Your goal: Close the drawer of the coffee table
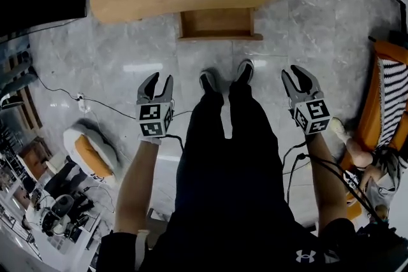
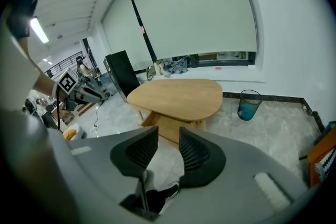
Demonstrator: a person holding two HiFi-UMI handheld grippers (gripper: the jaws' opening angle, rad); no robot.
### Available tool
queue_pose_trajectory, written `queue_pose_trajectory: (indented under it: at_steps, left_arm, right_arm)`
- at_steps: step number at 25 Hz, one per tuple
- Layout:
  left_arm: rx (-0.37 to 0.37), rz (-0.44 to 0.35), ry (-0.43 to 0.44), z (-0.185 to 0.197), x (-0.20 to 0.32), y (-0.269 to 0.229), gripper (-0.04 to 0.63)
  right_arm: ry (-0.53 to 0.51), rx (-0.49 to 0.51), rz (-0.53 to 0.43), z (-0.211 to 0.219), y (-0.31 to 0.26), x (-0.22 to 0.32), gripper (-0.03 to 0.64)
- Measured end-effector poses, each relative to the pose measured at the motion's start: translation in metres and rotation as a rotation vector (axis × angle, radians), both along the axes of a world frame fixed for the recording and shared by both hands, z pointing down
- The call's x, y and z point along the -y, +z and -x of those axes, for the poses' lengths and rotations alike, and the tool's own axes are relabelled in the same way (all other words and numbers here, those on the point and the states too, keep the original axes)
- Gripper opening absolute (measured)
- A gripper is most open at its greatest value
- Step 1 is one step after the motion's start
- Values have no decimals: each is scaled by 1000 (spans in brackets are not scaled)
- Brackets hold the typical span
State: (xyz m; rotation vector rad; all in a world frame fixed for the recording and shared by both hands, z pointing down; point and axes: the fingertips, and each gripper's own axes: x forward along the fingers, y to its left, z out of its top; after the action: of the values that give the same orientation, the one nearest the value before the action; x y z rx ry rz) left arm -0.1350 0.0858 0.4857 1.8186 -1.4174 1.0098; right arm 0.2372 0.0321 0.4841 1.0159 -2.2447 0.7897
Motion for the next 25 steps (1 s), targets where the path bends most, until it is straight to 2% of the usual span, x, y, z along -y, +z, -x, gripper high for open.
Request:
queue_pose_trajectory:
  at_steps: [4,7,15,18,22,25]
  left_arm:
    - [27,41,53,9,6,48,186]
    - [18,78,80,16,9,87,193]
    - [20,146,141,34,11,197,193]
    - [20,176,134,41,8,215,194]
    - [-4,169,132,37,16,241,193]
    - [-7,179,167,35,17,262,194]
  right_arm:
    - [-35,-28,5,10,33,10,149]
    - [-51,-44,9,20,55,15,158]
    - [-26,-30,74,30,145,11,167]
    - [-40,-51,79,35,168,9,167]
    - [-11,-70,66,30,197,22,164]
    - [-12,-89,65,31,222,31,163]
